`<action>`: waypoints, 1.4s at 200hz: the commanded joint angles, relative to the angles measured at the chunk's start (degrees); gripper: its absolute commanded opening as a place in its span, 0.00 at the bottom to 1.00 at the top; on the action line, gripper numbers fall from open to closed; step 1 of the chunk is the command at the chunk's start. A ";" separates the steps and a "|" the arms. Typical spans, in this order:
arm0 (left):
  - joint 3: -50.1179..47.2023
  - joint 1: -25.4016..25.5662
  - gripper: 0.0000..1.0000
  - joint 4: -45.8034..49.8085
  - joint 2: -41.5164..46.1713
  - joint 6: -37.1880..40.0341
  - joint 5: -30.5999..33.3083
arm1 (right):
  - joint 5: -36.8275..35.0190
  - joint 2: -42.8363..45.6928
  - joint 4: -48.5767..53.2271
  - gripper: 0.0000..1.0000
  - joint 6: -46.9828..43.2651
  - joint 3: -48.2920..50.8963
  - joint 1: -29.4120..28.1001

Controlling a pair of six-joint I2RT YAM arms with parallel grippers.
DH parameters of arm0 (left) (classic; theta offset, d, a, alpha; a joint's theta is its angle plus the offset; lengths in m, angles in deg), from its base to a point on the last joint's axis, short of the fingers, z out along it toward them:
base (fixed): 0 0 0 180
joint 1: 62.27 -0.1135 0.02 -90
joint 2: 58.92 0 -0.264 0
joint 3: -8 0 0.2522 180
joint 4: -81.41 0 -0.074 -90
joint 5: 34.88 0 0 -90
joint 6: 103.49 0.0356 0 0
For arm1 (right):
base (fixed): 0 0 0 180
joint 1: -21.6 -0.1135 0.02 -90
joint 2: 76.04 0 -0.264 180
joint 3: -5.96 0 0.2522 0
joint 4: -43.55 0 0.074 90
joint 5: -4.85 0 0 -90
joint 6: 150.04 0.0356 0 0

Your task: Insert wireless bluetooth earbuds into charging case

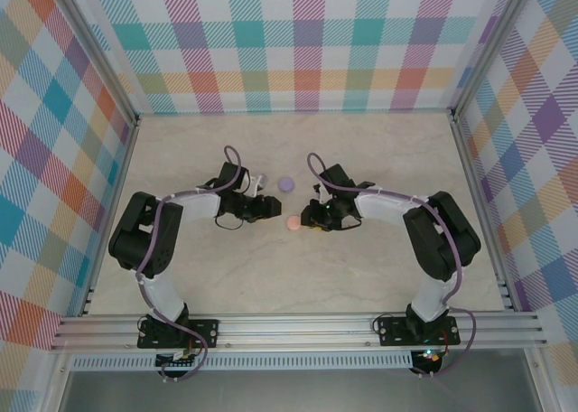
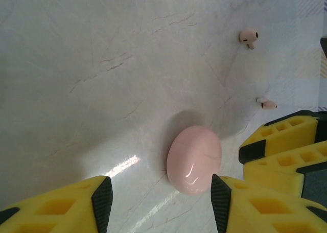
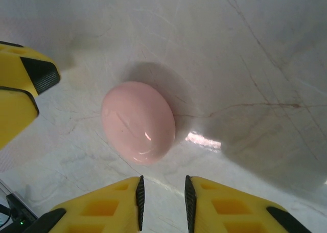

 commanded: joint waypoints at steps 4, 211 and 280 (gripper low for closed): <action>1.58 1.30 0.54 -2.68 -1.87 0.84 -2.32 | 2.51 -1.78 -2.67 0.27 1.82 -1.75 -0.28; -0.42 4.50 0.40 -7.11 -4.35 -4.71 -6.62 | 1.52 -6.95 1.45 0.21 -1.10 -6.53 -0.26; -3.10 4.51 0.39 -15.00 -4.32 -11.82 -7.59 | 0.97 -7.56 0.90 0.20 -0.89 -5.73 -0.28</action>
